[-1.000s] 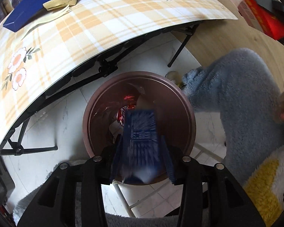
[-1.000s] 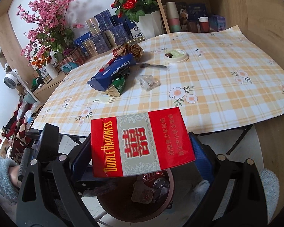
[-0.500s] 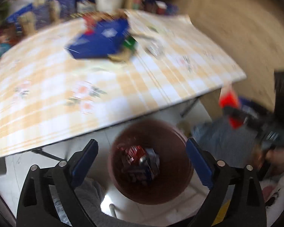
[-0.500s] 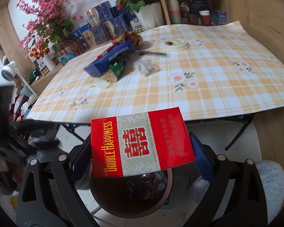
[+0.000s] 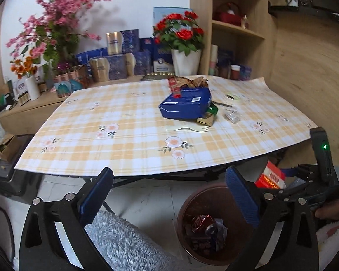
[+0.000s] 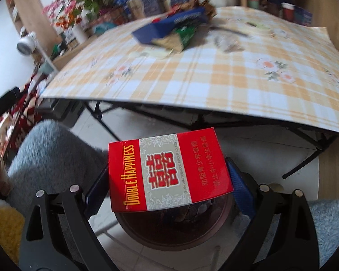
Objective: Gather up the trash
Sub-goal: 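Open the right tool over the bin dropping the pack while left returns to table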
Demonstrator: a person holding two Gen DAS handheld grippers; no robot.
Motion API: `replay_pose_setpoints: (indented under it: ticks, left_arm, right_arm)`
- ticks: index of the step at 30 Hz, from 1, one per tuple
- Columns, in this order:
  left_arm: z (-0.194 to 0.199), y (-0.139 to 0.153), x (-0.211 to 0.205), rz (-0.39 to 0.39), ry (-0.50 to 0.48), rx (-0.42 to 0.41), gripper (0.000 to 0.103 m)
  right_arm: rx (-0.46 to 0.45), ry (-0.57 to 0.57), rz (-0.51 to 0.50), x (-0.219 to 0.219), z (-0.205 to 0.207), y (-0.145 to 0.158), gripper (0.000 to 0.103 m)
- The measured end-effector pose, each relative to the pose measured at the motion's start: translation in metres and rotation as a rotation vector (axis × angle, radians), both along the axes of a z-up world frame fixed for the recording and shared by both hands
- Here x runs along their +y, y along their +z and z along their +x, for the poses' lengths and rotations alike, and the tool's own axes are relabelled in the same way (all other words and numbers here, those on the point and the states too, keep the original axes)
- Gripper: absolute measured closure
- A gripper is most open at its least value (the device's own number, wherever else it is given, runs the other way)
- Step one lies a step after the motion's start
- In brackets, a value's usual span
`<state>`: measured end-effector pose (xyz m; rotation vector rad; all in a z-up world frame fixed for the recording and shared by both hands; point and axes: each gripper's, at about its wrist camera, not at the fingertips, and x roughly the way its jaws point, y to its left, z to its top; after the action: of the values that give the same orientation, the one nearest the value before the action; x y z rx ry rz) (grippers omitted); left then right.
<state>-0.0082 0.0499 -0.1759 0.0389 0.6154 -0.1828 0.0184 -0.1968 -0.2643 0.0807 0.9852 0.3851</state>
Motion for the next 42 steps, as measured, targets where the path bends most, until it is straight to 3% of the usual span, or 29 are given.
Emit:
replay_pose_setpoints:
  ticks: [10,42]
  left_arm:
    - [0.024,-0.018,0.025,-0.125,0.080,0.117,0.006]
    - [0.034,-0.027,0.022,-0.126,0.072,0.188,0.006]
  right_arm:
    - [0.078,0.012,-0.038,0.004,0.003,-0.019,0.011]
    - [0.077,0.050,-0.066,0.012,0.002,-0.018,0.006]
